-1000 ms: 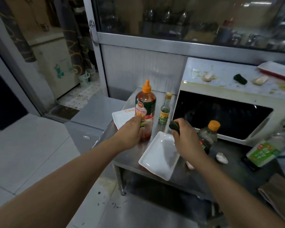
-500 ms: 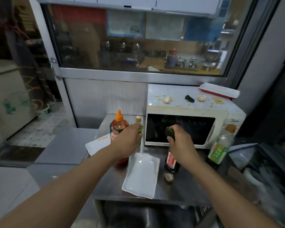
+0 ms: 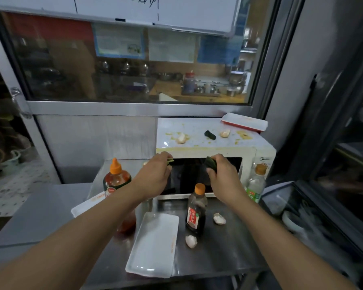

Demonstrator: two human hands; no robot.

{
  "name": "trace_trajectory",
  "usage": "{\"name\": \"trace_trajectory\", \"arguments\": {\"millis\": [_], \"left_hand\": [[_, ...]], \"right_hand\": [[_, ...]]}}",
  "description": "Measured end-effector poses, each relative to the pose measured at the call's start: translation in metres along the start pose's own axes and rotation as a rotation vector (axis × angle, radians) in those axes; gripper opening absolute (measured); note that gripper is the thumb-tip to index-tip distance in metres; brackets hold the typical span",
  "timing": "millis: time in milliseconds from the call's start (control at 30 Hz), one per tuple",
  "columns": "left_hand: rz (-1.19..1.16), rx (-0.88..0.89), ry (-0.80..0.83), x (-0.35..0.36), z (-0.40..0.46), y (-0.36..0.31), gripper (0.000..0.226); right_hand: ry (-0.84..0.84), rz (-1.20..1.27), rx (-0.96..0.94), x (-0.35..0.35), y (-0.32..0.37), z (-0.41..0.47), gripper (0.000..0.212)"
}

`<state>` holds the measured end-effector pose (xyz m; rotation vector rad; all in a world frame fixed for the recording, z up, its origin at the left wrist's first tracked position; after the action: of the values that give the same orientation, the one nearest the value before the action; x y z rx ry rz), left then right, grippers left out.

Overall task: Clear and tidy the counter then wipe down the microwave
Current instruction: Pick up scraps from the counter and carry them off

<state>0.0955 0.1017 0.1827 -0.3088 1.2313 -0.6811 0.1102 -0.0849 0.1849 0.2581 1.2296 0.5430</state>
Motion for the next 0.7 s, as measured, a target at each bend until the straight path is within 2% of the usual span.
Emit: {"name": "trace_trajectory", "arguments": {"millis": [333, 700], "left_hand": [[0.018, -0.053, -0.004, 0.049, 0.101, -0.003, 0.034], [0.042, -0.032, 0.038, 0.089, 0.203, -0.006, 0.024]], "right_hand": [[0.030, 0.032, -0.030, 0.003, -0.058, 0.098, 0.026], [0.074, 0.117, -0.047, 0.018, -0.110, 0.172, 0.017]]}}
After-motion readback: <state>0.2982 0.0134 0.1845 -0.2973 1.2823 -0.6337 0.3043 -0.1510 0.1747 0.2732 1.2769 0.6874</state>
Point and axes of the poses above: each hand's wrist, its own z-axis towards the middle knuckle, its own x-axis out of the palm, y = z × x, the point moved 3 cm from there along z, towards the middle knuckle, and after that the axes turned 6 degrees about -z, right-handed, at the moved point
